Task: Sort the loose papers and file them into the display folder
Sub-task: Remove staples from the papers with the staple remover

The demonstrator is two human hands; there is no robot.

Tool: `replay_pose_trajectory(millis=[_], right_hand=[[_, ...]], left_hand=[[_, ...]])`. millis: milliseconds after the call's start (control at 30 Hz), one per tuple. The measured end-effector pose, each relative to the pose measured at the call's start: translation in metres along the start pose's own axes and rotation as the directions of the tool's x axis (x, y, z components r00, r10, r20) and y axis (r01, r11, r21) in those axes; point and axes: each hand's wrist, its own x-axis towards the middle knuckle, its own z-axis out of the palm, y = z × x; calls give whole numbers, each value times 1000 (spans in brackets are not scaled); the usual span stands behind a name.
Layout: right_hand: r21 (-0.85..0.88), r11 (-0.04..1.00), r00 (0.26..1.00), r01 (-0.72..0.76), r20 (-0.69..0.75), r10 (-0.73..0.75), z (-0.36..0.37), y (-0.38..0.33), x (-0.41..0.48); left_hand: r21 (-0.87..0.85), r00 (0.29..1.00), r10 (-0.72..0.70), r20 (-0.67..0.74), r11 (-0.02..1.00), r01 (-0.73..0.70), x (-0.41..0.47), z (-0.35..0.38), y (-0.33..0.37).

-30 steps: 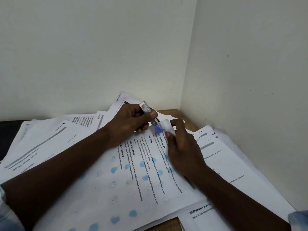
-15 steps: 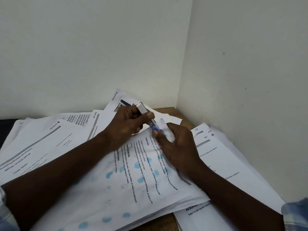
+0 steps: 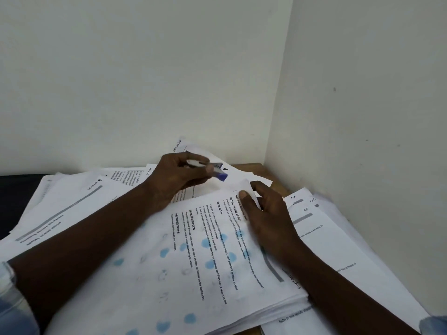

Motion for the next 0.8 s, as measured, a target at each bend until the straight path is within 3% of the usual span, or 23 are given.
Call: replay_pose_trajectory(millis=[133, 200, 267, 367, 567, 667, 800], right_hand=[[-28, 999, 999, 33, -6, -33, 0, 2, 1], [-39, 999, 999, 39, -9, -39, -1, 4, 2], [-39, 999, 999, 32, -10, -33, -1, 4, 2], [-29, 999, 1000, 20, -9, -20, -2, 3, 2], [-47, 999, 1000, 24, -18, -25, -8, -12, 5], [-176, 979, 994, 104, 37, -99, -8, -42, 12], [-163, 982, 974, 97, 218, -60, 2, -89, 20]], left_hand=[[329, 997, -54, -51, 942, 68, -3, 0, -11], [641, 998, 46, -44, 768, -7, -4, -1, -14], [798, 986, 168, -5, 595, -98, -10, 4, -10], [861, 964, 263, 45, 479, -171, -21, 13, 5], [901, 969, 87, 231, 356, -247, -47, 21, 31], [871, 954, 188, 235, 394, -293, -60, 11, 49], [869, 946, 299, 122, 429, -247, -84, -23, 86]])
